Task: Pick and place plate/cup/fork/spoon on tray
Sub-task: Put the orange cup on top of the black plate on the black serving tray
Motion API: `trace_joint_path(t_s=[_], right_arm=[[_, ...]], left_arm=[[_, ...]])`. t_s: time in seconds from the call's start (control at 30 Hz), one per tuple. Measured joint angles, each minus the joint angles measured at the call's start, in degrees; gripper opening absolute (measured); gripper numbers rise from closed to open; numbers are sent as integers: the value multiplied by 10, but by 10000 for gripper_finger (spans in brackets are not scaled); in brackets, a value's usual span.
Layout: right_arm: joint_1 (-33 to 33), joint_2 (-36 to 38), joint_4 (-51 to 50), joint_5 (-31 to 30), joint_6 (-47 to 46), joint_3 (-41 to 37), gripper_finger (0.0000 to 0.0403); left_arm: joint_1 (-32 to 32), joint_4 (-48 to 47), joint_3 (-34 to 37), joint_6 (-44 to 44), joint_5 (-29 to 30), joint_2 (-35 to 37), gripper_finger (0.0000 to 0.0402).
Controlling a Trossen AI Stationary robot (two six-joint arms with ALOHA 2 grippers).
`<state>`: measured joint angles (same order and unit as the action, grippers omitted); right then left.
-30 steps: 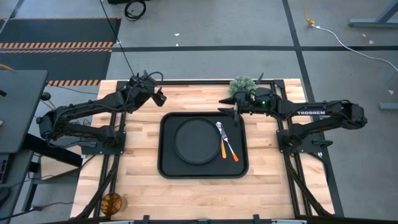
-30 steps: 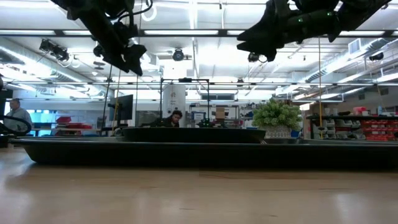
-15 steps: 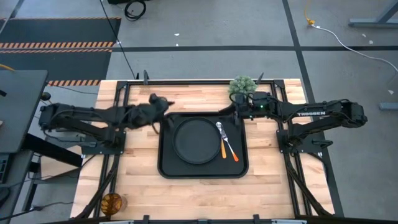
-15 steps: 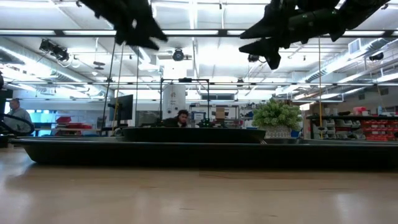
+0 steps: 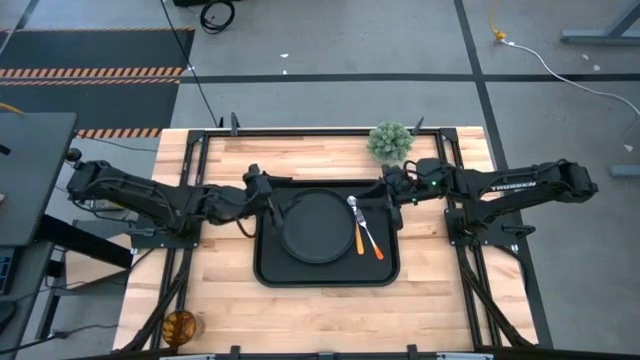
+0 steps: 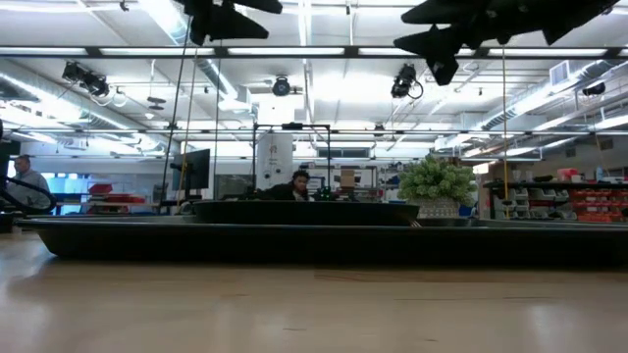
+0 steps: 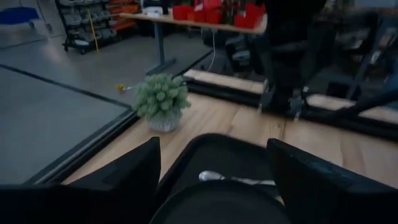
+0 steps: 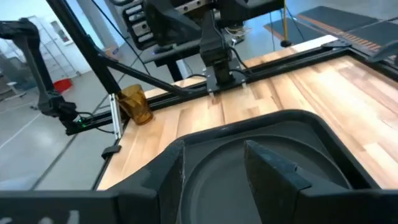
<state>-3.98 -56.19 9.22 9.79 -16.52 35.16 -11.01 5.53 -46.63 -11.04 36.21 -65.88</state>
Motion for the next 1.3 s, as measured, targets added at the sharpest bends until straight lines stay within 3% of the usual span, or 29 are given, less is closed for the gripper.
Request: trace_joint_path(t_s=[0.13,0.27,0.43,0.63,0.8,0.9,1.1,1.2,1.3], right_arm=[[7,13,-34,-7,-23,0,172],[7,5,-42,-8,-58,0,172],[7,-25,1,-49,-26,0,172],[31,-52,52,-137,-74,0,172],[144,-100,146,-322,-58,0,172],[211,-144,223,-389,-56,0,172],[308,-253,349,-467,-50,0,172],[328,-298,395,-484,-65,0,172],[332,-323,438,-491,-77,3,172]], left_arm=[[5,55,0,45,-24,-35,292],[6,147,0,98,-91,-66,292],[5,176,-10,133,-125,-72,292],[-3,48,-29,76,-125,-72,292],[-57,-81,-29,-36,-119,-72,292],[-118,-105,-29,-53,-76,-72,292],[-242,-138,-29,-93,25,-61,292],[-280,-195,-29,-161,26,-52,292],[-301,-258,-31,-251,-18,-37,292]])
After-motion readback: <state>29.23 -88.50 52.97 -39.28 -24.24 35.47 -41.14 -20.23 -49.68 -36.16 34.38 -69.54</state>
